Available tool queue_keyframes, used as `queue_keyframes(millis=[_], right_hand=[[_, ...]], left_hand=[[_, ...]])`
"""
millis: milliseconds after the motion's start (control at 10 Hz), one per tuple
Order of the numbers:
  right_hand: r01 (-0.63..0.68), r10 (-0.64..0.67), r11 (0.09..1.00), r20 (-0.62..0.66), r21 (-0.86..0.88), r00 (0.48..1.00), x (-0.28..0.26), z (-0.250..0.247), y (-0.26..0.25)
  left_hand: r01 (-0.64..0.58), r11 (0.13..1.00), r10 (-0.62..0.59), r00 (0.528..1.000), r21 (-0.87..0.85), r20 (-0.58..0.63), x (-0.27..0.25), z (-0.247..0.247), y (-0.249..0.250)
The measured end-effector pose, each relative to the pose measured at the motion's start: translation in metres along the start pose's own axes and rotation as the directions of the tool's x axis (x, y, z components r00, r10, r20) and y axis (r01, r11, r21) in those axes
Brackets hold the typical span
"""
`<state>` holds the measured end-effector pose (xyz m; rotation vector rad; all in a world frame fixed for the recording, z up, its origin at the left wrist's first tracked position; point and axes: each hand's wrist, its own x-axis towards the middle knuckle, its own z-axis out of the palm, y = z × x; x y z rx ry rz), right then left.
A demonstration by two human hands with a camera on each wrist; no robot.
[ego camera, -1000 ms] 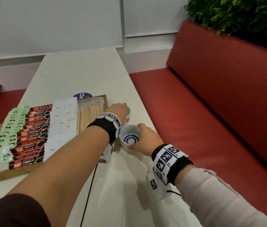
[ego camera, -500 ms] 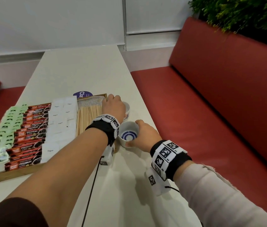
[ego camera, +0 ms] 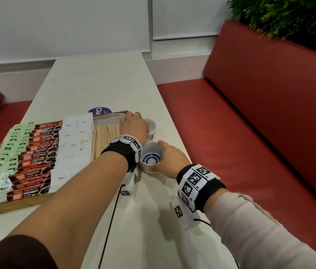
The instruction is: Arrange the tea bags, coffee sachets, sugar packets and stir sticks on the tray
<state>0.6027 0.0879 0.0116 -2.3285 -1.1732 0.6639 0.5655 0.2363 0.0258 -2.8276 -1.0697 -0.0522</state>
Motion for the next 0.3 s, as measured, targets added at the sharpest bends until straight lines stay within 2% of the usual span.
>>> queue_keyframes(millis=[200,300], right_hand=[[-0.038,0.037,0.999,0.052,0.023,0.998,-0.0041,-0.0003,0.0017],[-0.058,0.058,0.998,0.017,0.025,0.998,-0.0071,-0.0014,0.0024]], left_hand=[[0.031,0.988,-0.039,0.998,-0.15,-0.053,-0.0068,-0.0053,-0.0044],[0.047,0.983,-0.067,0.992,-0.179,-0.107,-0.0096,-0.0106,-0.0096]])
